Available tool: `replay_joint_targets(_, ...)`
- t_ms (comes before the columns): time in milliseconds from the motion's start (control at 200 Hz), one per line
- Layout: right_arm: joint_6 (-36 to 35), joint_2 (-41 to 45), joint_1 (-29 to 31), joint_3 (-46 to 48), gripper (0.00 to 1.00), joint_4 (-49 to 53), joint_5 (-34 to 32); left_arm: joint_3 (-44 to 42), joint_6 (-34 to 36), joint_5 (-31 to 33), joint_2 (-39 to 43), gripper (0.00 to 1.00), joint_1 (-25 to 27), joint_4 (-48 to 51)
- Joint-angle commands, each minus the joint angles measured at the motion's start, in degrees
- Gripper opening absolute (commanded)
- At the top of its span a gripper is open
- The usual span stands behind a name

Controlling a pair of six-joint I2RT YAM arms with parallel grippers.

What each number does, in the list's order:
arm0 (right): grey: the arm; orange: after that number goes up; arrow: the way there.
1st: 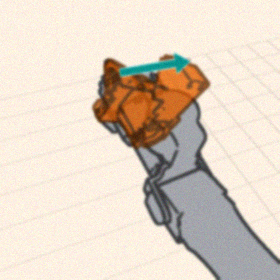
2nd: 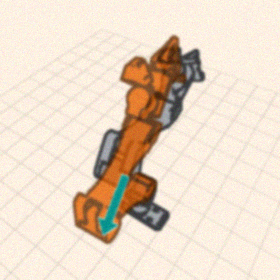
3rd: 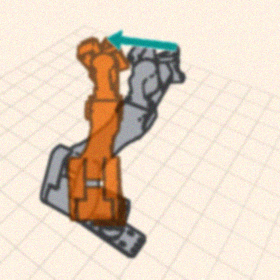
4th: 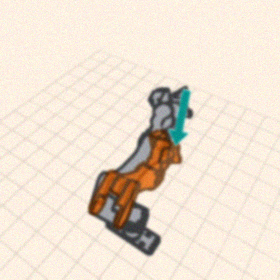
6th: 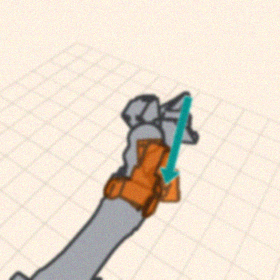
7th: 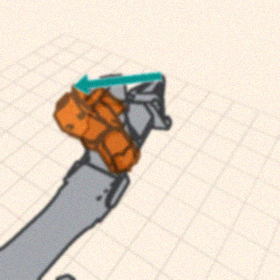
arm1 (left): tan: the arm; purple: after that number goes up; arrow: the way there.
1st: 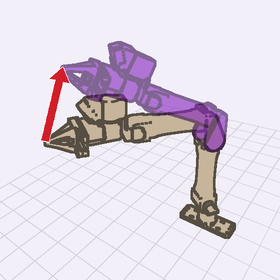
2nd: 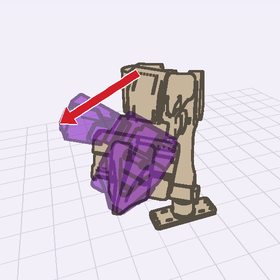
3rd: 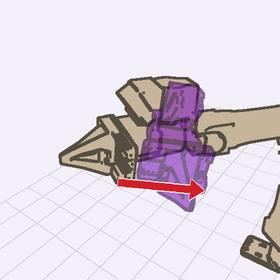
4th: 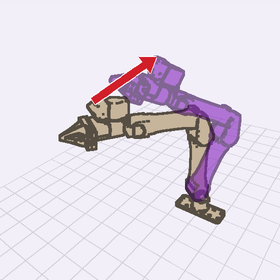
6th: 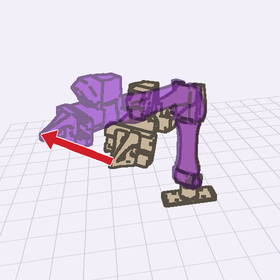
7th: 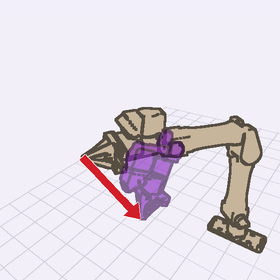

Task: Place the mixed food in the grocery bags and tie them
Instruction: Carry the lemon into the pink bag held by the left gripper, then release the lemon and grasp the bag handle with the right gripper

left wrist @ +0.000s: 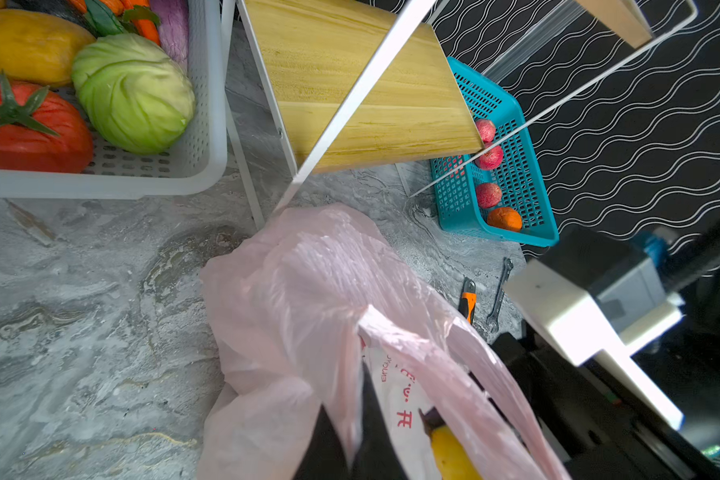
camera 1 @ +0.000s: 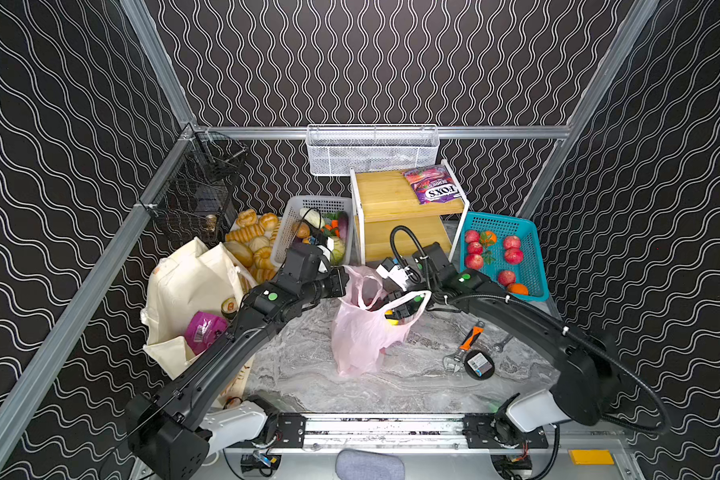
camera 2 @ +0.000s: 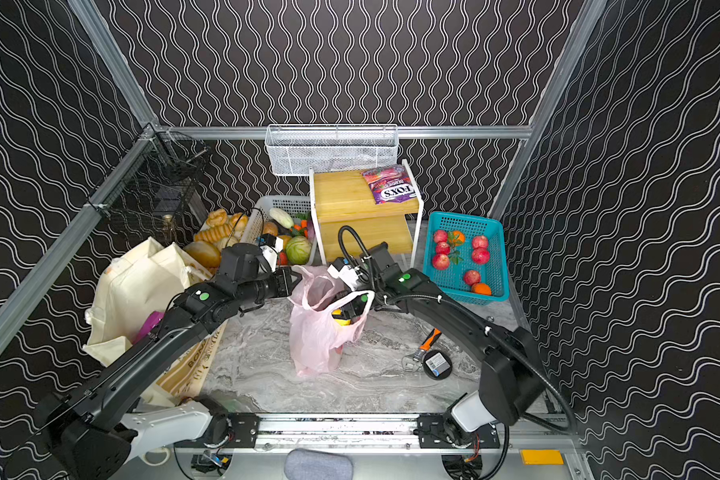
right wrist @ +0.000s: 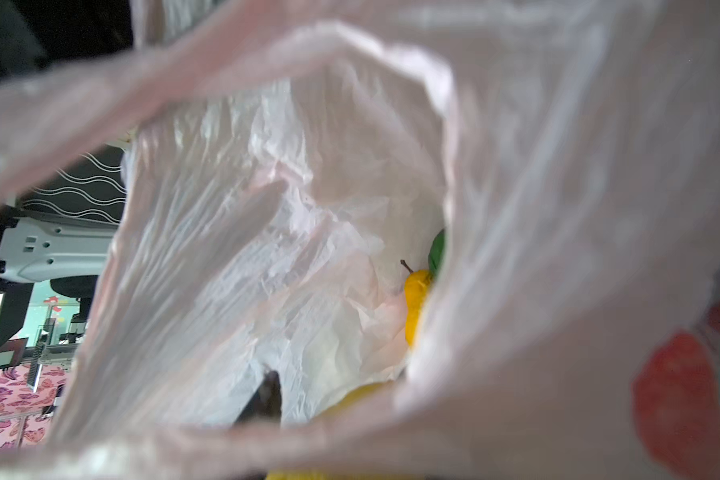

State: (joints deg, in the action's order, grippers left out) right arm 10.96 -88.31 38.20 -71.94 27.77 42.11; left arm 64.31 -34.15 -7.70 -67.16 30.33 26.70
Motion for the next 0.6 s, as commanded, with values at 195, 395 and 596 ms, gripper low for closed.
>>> replay_joint_targets(195, 4.16, -1.22, 0.82, -2.4, 0.74, -16.33, -7.76, 0.89, 0.71, 1.91, 0.62, 0.0, -0.13, 0.81)
replay_joint_targets(395, 0.64, 7.17, 0.83, 6.31, 0.86, -25.15, -7.31, 0.46, 0.65, 2.82, 0.71, 0.0, -0.39, 0.34)
replay_joint_targets(596, -10.76, 14.49, 0.64, 9.86, 0.87, -20.25, -7.86, 1.1, 0.84, 2.47, -0.41, 0.0, -0.58, 0.31)
